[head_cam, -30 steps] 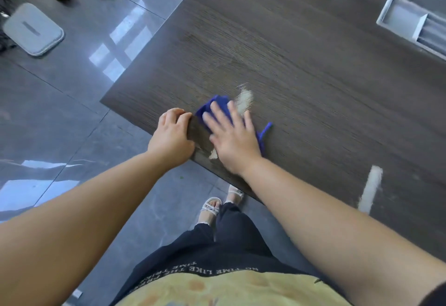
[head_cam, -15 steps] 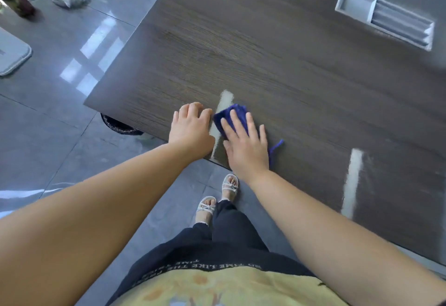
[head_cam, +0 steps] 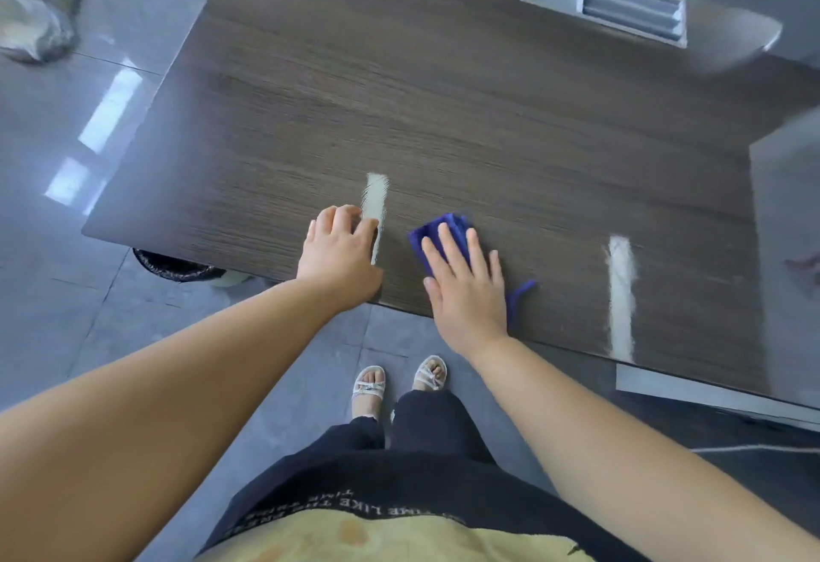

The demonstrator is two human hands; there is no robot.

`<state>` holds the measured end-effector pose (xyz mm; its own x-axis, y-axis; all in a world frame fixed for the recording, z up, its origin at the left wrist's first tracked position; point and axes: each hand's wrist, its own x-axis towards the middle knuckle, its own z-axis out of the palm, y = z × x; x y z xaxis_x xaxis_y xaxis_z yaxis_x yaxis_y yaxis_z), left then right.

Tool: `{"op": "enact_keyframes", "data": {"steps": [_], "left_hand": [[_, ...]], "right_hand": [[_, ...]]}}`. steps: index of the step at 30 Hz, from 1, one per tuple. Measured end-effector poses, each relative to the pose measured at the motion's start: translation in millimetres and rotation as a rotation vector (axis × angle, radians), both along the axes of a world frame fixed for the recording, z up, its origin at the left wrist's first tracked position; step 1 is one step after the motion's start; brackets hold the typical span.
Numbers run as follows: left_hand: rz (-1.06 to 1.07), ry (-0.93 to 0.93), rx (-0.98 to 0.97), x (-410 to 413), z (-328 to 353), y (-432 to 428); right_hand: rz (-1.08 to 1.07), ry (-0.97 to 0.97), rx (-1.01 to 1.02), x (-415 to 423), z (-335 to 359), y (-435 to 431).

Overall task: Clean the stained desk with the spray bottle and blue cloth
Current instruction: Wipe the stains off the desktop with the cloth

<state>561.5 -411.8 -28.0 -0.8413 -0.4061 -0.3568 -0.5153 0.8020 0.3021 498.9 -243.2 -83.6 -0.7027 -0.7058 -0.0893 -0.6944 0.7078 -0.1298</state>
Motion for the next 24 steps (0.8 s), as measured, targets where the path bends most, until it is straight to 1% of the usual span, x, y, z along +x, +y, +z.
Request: {"op": "enact_keyframes", "data": {"steps": [1,2,3,4,5,6,7,9,10,11,12,13,15,16,17,18,19,22,24], "left_hand": [[-0.01,-0.004,-0.004,-2.4,0.3,2.0],[-0.017,-0.007,-0.006,-4.5,0.1,3.6],[-0.025,-0.012,-0.007,-7.5,0.5,5.6],[-0.033,-0.015,-0.007,-10.2,0.1,7.7],[-0.044,-0.018,-0.007,-13.0,0.0,10.0],[-0.057,-0.016,-0.007,-16.3,-0.6,13.0],[-0.071,-0.016,-0.007,-20.1,-1.0,17.5],[-0.102,-0.016,-0.011,-25.8,-2.8,26.3],[-0.12,-0.02,-0.014,-28.3,-4.2,31.2],[-0.138,-0.029,-0.019,-30.7,-5.4,37.5],[-0.146,-0.033,-0.024,-32.4,-6.3,42.0],[-0.155,-0.034,-0.027,-35.1,-7.0,47.4],[-0.16,-0.026,-0.02,-37.7,-7.9,52.4],[-0.162,-0.02,-0.013,-38.6,-8.4,53.3],[-0.162,-0.018,-0.009,-38.0,-8.7,52.6],[-0.164,-0.015,-0.007,-36.2,-9.3,50.4],[-0.178,-0.019,-0.008,-34.5,-9.9,48.1],[-0.237,-0.044,-0.015,-29.9,-11.3,42.5],[-0.258,-0.065,-0.016,-31.0,-10.0,40.9]], "right_hand": [[0.173,0.0,0.044,-1.3,0.1,9.6],[0.293,0.001,0.071,-8.6,1.0,21.1],[0.345,0.011,0.086,-19.7,1.5,35.1],[0.32,0.034,0.085,-31.0,0.9,49.7],[0.23,0.039,0.081,-42.6,1.8,63.9],[0.087,0.009,0.088,-52.7,2.7,76.2],[-0.094,-0.036,0.092,-59.4,3.7,84.4],[-0.449,-0.048,0.056,-58.8,3.4,79.1],[-0.554,-0.048,0.048,-50.2,3.7,66.8],[-0.576,-0.044,0.032,-37.6,3.8,54.3],[-0.503,-0.025,-0.003,-23.7,3.5,41.0],[-0.359,-0.016,-0.018,-10.7,2.5,34.6],[0.035,-0.02,0.053,-0.1,1.9,43.0],[0.153,-0.031,0.088,-7.4,2.8,56.7],[0.19,-0.029,0.098,-17.6,3.0,72.3],[0.147,-0.003,0.09,-28.1,2.5,88.5],[0.04,0.014,0.084,-38.7,2.1,104.0],[-0.418,-0.072,0.101,-59.3,3.8,124.0],[-0.635,-0.049,0.075,-51.6,3.4,103.2]]}}
